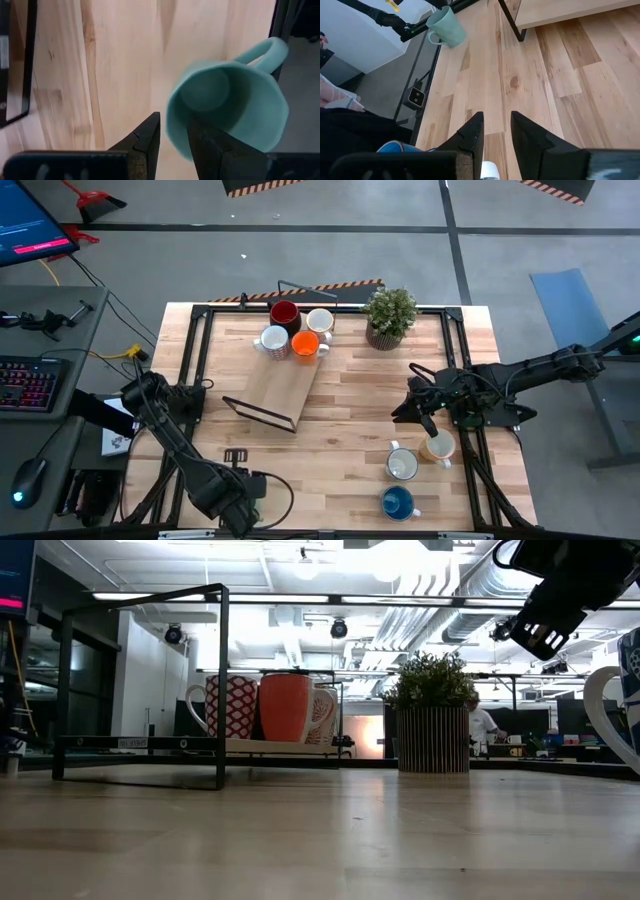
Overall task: Place coffee mugs
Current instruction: Put the light blue cup on the shelf
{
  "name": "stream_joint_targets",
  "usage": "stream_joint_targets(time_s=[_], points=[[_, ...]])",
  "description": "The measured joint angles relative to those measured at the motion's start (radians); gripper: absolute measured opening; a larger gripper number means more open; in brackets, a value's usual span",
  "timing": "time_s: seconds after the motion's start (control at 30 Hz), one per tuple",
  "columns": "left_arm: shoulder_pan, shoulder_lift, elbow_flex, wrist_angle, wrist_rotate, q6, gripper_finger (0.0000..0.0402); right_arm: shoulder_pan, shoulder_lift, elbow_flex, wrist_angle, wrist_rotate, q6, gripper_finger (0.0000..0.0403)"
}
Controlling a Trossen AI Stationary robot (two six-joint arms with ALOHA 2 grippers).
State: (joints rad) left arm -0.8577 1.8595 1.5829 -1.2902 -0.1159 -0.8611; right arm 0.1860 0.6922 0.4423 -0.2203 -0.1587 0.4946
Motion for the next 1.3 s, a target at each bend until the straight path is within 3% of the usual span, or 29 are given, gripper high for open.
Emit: stream_joint_targets(time_s=[1.3], points=[[0.01,0.023,0.001,0.078,-0.033,0.156,0.0087,0.0,0.0,0.0,0.0,0.044,-0.005,0.0078]])
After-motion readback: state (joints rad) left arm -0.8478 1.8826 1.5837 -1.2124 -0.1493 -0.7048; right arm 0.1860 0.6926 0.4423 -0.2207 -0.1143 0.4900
